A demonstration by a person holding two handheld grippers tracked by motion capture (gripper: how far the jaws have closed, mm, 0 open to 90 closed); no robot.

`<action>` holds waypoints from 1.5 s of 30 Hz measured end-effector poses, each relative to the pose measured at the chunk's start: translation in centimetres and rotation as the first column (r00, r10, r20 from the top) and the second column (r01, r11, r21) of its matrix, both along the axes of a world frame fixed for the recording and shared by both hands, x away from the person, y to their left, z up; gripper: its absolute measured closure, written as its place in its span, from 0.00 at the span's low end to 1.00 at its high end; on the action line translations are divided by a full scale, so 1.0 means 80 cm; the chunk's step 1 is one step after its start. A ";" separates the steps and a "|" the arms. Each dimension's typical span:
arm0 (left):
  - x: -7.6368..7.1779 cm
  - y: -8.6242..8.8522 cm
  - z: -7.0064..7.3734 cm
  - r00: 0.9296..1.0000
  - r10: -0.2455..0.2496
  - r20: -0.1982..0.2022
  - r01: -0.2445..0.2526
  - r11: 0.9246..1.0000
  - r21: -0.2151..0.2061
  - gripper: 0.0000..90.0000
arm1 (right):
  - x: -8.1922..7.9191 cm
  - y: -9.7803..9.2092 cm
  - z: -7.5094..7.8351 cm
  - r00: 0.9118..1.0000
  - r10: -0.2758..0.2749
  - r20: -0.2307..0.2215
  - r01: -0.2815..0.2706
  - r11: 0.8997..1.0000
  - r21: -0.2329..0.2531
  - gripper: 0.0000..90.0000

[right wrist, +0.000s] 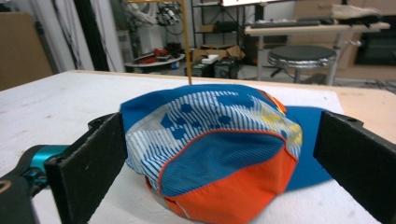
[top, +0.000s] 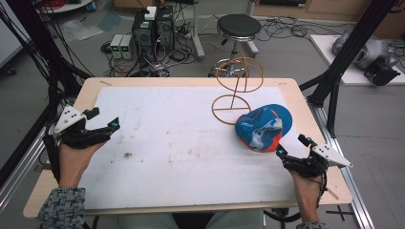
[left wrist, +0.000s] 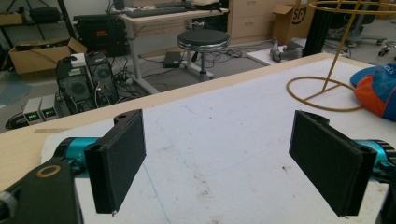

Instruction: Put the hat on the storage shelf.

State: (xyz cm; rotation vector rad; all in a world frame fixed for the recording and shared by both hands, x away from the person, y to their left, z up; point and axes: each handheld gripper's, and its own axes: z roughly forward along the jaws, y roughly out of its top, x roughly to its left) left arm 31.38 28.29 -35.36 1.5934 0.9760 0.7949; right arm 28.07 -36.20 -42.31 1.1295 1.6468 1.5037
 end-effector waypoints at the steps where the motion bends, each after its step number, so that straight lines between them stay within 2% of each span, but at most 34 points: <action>1: 0.000 0.000 0.000 1.000 0.000 0.000 0.000 1.000 0.000 0.21 | 0.000 0.000 0.000 1.000 0.000 0.000 0.000 1.000 0.000 0.02; 4: 0.001 -0.002 0.000 1.000 -0.010 -0.002 0.010 1.000 -0.001 0.21 | 0.000 0.003 0.003 1.000 0.016 0.007 -0.016 0.999 -0.034 0.02; 8: 0.002 -0.003 0.000 1.000 -0.014 -0.003 0.014 1.000 0.004 0.21 | -0.001 0.003 0.005 0.999 0.030 0.011 -0.030 0.999 -0.038 0.02; 9: 0.003 -0.003 0.000 1.000 -0.015 -0.001 0.015 1.000 -0.003 0.21 | -0.002 0.003 0.004 0.999 0.053 0.008 -0.052 0.998 -0.039 0.05; 13: 0.004 -0.004 0.000 1.000 -0.020 -0.003 0.020 1.000 -0.004 0.21 | -0.002 0.003 0.007 0.998 0.064 0.027 -0.062 0.996 -0.065 0.05; 21: 0.004 -0.003 0.000 1.000 -0.024 -0.005 0.024 1.000 -0.010 0.21 | 0.003 -0.002 0.014 0.997 0.064 0.045 -0.062 0.997 -0.053 0.06; 23: 0.003 -0.001 0.002 1.000 -0.021 -0.002 0.021 1.000 -0.010 0.21 | 0.006 0.000 0.016 0.996 0.074 0.057 -0.071 0.995 -0.064 0.09; 25: 0.002 0.000 0.004 1.000 -0.019 0.005 0.019 1.000 -0.015 0.21 | 0.014 0.004 0.018 0.992 0.105 0.063 -0.097 0.987 -0.126 0.15; 28: 0.001 0.001 0.005 1.000 -0.016 0.008 0.016 1.000 -0.018 0.21 | 0.023 0.011 0.020 0.988 0.133 0.076 -0.117 0.976 -0.183 0.16; 32: 0.002 0.001 0.004 1.000 -0.019 0.003 0.019 1.000 -0.017 0.21 | 0.036 0.017 0.023 0.986 0.142 0.092 -0.123 0.974 -0.192 0.16; 34: 0.003 0.000 0.003 1.000 -0.020 -0.003 0.020 1.000 -0.016 0.21 | 0.046 0.019 0.023 0.985 0.148 0.086 -0.127 0.969 -0.211 0.17; 35: 0.003 0.000 0.002 1.000 -0.021 -0.009 0.021 1.000 -0.012 0.21 | 0.056 0.022 0.021 0.987 0.147 0.070 -0.127 0.963 -0.239 0.18; 36: 0.004 -0.001 0.002 1.000 -0.023 -0.013 0.023 1.000 -0.010 0.21 | 0.056 0.022 0.021 0.987 0.147 0.070 -0.127 0.963 -0.239 0.18; 38: 0.005 -0.003 0.001 1.000 -0.025 -0.018 0.025 1.000 -0.005 0.21 | 0.063 0.026 0.020 0.986 0.160 0.048 -0.143 0.956 -0.254 0.22; 39: 0.005 -0.004 0.000 0.999 -0.026 -0.022 0.026 1.000 -0.005 0.21 | 0.069 0.031 0.019 0.982 0.184 0.036 -0.168 0.950 -0.264 0.25; 41: 0.006 -0.005 0.000 0.999 -0.030 -0.024 0.030 1.000 0.000 0.21 | 0.074 0.036 0.019 0.979 0.201 0.031 -0.184 0.938 -0.293 0.28; 42: 0.006 -0.006 -0.001 0.999 -0.030 -0.026 0.030 1.000 0.002 0.21 | 0.074 0.036 0.019 0.979 0.201 0.031 -0.184 0.938 -0.293 0.28; 43: 0.006 -0.006 -0.001 0.999 -0.031 -0.025 0.031 1.000 0.000 0.21 | 0.076 0.039 0.018 0.977 0.211 0.023 -0.194 0.932 -0.306 0.30; 44: 0.006 -0.006 0.000 0.999 -0.032 -0.025 0.032 0.999 -0.002 0.21 | 0.081 0.043 0.017 0.973 0.232 0.022 -0.210 0.916 -0.342 0.32; 45: 0.006 -0.006 0.000 0.999 -0.032 -0.025 0.032 0.999 -0.002 0.21 | 0.081 0.043 0.017 0.973 0.232 0.022 -0.210 0.916 -0.342 0.32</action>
